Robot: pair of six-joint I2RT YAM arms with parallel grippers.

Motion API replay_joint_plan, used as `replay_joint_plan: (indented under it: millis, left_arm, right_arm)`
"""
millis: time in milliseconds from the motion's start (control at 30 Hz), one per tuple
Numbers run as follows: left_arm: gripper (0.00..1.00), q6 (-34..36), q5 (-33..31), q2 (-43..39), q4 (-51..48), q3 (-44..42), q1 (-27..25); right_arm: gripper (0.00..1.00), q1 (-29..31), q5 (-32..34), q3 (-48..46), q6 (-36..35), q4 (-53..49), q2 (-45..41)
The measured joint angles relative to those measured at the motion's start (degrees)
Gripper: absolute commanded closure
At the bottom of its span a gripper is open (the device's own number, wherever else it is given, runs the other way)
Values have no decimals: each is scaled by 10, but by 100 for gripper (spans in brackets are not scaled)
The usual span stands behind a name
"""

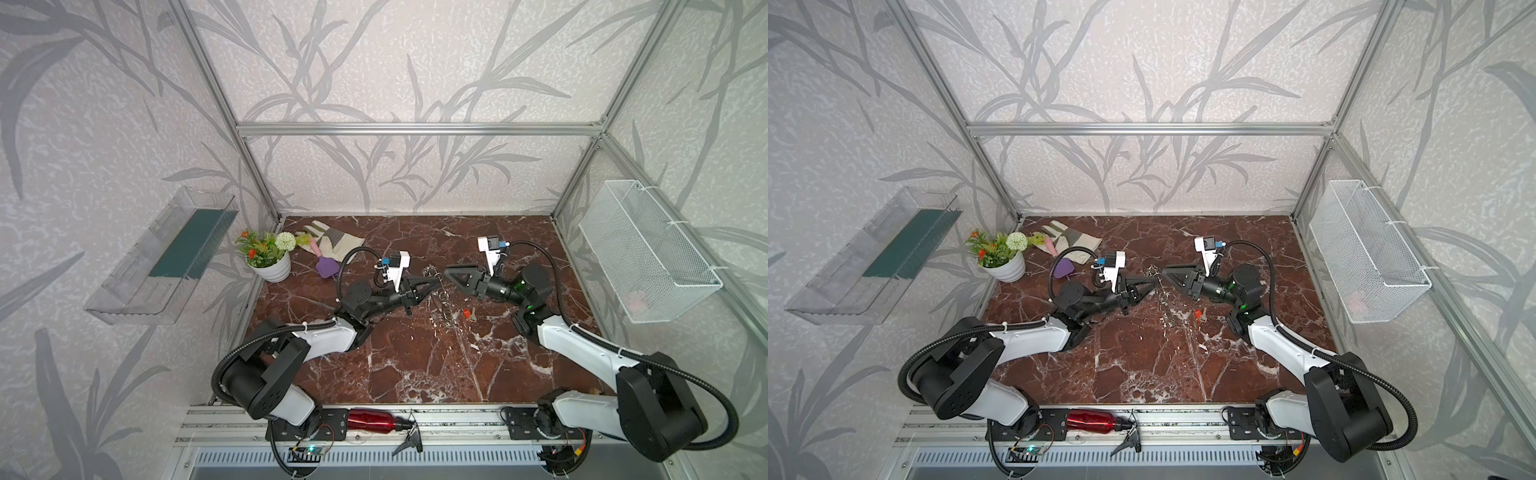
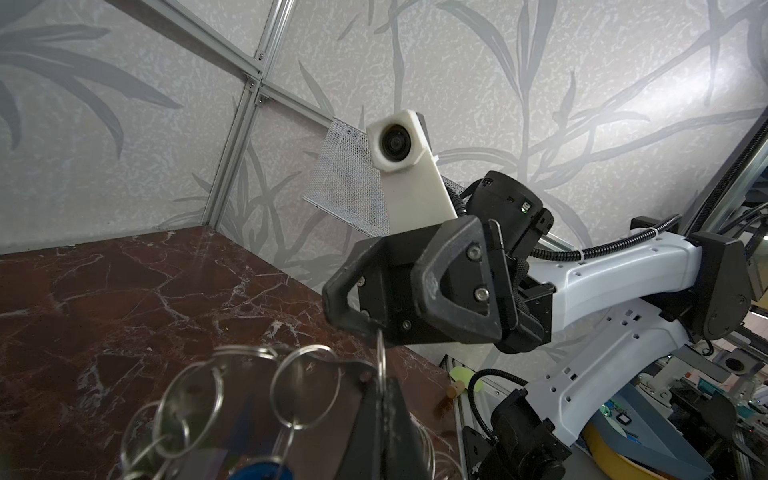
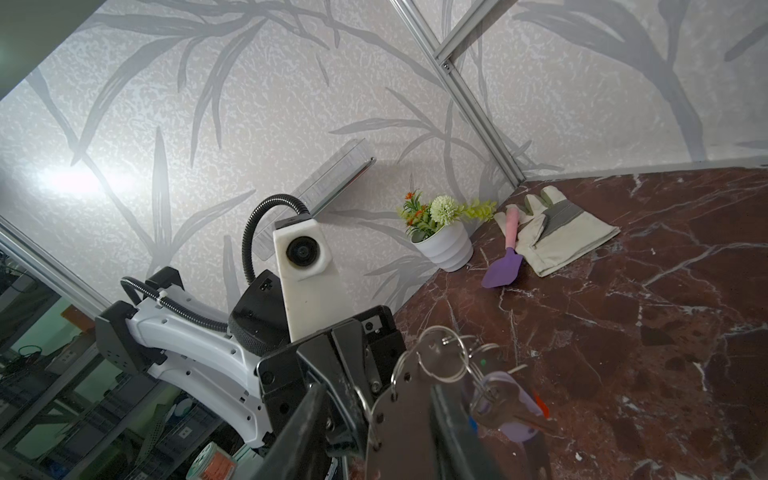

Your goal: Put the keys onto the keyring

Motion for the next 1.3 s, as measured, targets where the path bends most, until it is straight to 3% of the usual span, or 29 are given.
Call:
replay_joint_plan:
  millis: [500,800,1300]
  left_arm:
    - [100,-12,6,5,21,11,1]
    - [100,-15,5,12,24,11,4]
    - [100,-61,-8,17,26,11,12]
  right_arm:
    - [79,2,-30,3,28,44,35]
    - [100,2,-41,4,39,67,48]
    - [100,3,-33,5,31,64,55]
